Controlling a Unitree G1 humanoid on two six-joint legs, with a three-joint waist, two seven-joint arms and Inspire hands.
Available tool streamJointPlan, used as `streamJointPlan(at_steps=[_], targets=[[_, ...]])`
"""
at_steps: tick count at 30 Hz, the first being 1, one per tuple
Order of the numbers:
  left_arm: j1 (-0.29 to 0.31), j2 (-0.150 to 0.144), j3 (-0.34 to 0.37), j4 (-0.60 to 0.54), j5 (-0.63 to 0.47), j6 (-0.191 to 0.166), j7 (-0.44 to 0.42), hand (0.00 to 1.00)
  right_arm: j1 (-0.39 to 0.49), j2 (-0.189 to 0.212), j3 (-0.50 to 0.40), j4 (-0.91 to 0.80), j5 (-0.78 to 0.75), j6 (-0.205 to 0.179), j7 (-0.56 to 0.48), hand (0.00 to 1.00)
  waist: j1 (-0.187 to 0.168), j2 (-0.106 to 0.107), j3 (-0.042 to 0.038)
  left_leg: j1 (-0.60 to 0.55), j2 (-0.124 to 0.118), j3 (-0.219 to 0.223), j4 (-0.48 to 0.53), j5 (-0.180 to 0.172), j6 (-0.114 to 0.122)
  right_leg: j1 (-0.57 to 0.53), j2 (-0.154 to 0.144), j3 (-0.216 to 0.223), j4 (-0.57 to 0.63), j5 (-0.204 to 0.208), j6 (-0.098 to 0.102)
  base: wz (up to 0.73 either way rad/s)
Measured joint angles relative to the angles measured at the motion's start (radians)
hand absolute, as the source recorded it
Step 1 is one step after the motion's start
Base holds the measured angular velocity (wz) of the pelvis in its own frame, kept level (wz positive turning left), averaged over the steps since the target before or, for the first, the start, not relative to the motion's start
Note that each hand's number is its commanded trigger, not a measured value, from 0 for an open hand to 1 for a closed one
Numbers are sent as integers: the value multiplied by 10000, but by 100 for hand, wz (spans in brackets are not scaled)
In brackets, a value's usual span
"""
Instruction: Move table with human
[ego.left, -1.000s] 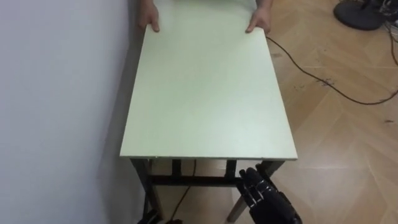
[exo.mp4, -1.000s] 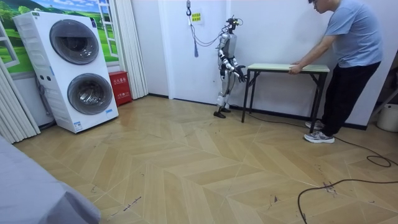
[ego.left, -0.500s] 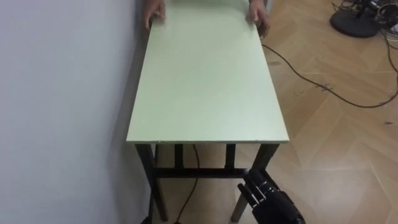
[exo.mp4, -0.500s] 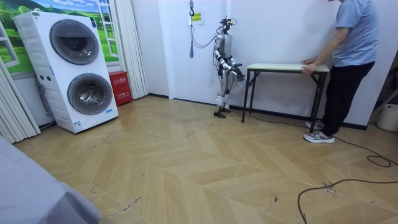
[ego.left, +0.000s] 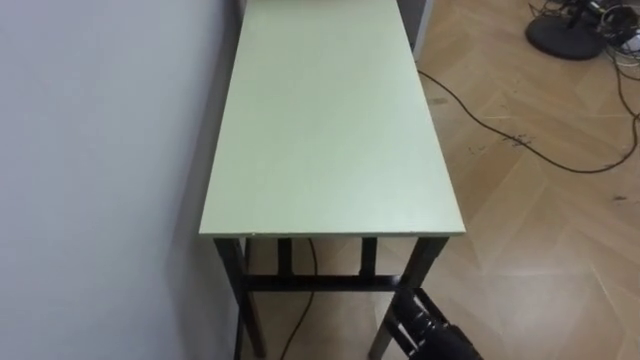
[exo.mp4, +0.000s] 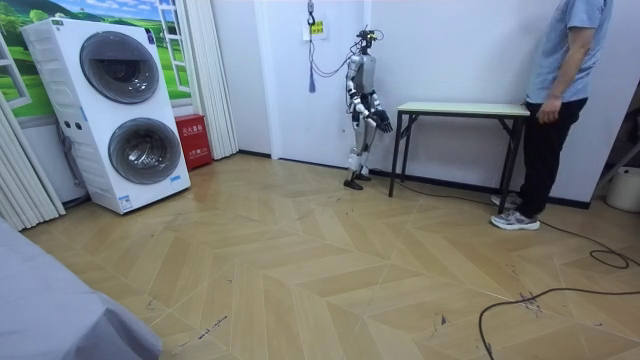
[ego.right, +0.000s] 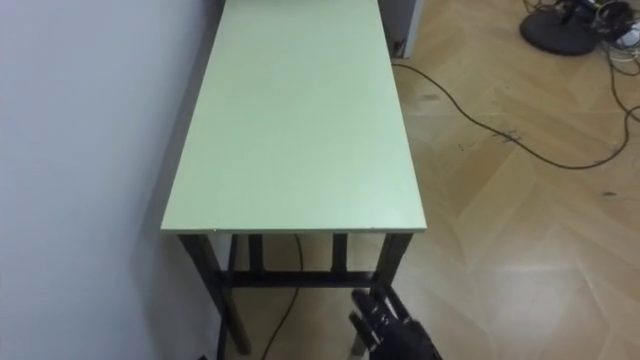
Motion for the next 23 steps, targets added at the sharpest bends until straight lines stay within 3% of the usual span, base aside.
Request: streamJointPlan(at_steps=[3,6,12,15,18,23], targets=[[-123,3,99,491,75,-144,62,0,-296,-122,-356,1137,-835,-158,-233,0,-53,-21,28,-19,-7,5,-37,-3,4,-12,-1,19,0,-2,3,-1],[-331,-8,126,951,82,-265,203,0,-533,-311,-358,2229,-1426,-258,-615,0,-16,-81,3,14,-2,9,-100,-4,2,-6,10,36,-4,-2,4,0],[-361,-157,686,1252,706,-315,291,0,-277,-256,-654,3467,-2533,-240,-1479,0,-10,-112,1,123,3,31,-99,0,-1,48,20,17,10,-6,9,-1],[-376,-264,1027,1379,1017,-327,532,0,-223,-169,-1107,3758,-2657,-171,-1968,0,-12,-106,10,168,2,77,-138,-14,-14,45,34,44,-6,-9,14,-11],[-375,-334,1364,1584,1297,-319,702,0,-269,-117,-1215,3871,-2932,-159,-2300,0,-12,-129,-50,195,24,75,-170,-26,-34,56,56,46,-7,-9,13,-4],[-363,-436,1670,1614,2021,-232,1009,0,-325,-113,-1246,3834,-3238,-3,-2544,0,3,-185,-80,198,14,59,-136,-27,-39,73,56,46,-35,-42,-30,0]])
